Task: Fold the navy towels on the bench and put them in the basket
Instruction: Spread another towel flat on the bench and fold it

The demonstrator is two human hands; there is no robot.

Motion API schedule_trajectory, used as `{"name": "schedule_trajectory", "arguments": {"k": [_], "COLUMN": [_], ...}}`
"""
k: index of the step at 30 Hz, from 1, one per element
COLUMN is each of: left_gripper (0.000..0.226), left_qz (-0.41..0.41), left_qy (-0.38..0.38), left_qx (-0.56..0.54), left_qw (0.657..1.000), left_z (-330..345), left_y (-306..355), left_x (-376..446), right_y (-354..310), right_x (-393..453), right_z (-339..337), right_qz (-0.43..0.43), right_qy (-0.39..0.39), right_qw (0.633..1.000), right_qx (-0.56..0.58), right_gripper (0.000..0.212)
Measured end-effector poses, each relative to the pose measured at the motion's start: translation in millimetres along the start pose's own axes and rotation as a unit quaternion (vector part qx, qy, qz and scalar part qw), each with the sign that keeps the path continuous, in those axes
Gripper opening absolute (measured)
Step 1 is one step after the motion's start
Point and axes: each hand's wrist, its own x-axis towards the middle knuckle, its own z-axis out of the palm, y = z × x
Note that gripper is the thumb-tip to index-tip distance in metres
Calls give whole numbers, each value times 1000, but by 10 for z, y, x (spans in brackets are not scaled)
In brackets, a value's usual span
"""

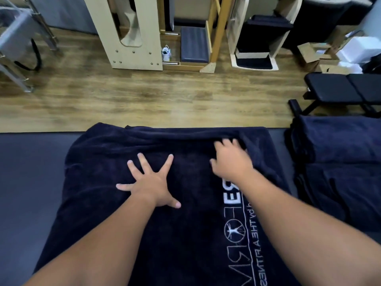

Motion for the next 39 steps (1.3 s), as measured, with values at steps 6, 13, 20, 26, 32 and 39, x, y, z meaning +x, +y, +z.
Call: {"name": "schedule_trajectory", "arguments": {"k": [6,13,20,26,32,39], "left_gripper": [162,165,166,166,167,167], "left_qz": [-59,-55,-48,-49,-56,-51], "left_qy": [-22,-34,-30,-27,-19,-13], "left_qx": [66,58,62,62,73,94], "left_qw": [996,996,996,997,996,994], "left_z": [-141,-160,-153,-135,-107,-107], "left_y": [250,269,281,274,276,270], "left_x": [77,91,106,130,151,164], "right_y": [263,670,1016,1276,981,-82], "right_x": [351,277,314,511,251,145], "right_z": [-17,98,166,-62,89,70], "right_qz": [61,124,116,168,172,-25], "right_qy": [-56,-38,32,92,10,-80], "right_qw": [994,990,992,978,984,996], "right_qx": [-77,55,40,86,36,22], "right_gripper": [63,58,49,45,60,87]}}
